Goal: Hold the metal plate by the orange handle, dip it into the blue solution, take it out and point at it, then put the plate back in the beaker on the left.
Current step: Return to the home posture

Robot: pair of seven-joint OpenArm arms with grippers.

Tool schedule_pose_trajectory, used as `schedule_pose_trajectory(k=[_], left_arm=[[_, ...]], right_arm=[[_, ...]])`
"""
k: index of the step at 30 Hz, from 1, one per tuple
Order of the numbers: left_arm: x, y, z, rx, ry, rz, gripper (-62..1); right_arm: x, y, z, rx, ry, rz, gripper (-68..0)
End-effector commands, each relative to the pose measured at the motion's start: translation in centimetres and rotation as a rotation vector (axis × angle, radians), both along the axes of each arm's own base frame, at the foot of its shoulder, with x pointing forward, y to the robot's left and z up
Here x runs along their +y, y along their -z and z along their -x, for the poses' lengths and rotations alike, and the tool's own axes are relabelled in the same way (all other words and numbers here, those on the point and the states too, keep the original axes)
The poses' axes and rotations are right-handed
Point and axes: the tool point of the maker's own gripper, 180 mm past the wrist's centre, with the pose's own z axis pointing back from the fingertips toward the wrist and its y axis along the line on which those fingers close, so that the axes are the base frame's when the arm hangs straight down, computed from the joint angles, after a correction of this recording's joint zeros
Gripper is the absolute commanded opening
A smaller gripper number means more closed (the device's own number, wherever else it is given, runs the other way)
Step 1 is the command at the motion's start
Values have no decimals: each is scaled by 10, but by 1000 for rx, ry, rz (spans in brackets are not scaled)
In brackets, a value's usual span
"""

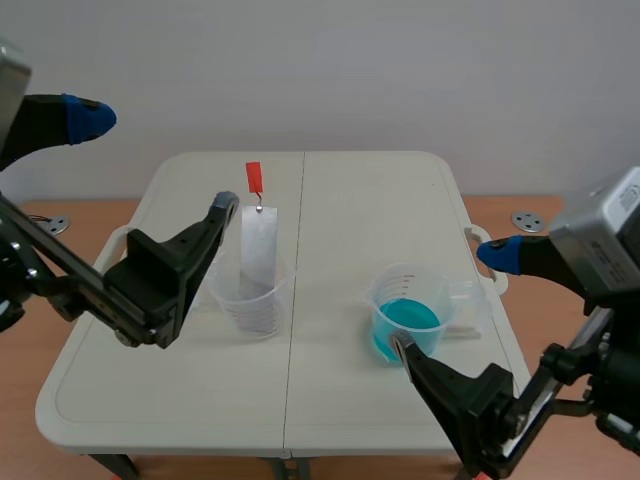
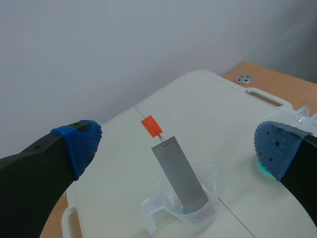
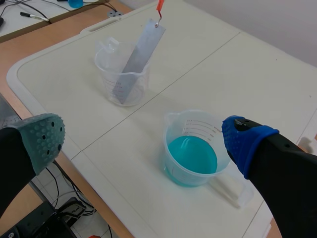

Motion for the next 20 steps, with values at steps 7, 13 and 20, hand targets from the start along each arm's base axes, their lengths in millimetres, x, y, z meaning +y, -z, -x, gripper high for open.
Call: schedule_pose_trajectory(k=[7,13,20], left_arm=[[-1,2,7,15,2,16,14],[-2,2,7,15,2,16,14],[-1,3,7,22,0,13,14]], right_arm=[[1,-15,-6,-46,1,-21,-10],[1,-15,-6,-46,1,-21,-10],[1,-15,-6,-46,1,-21,-10]])
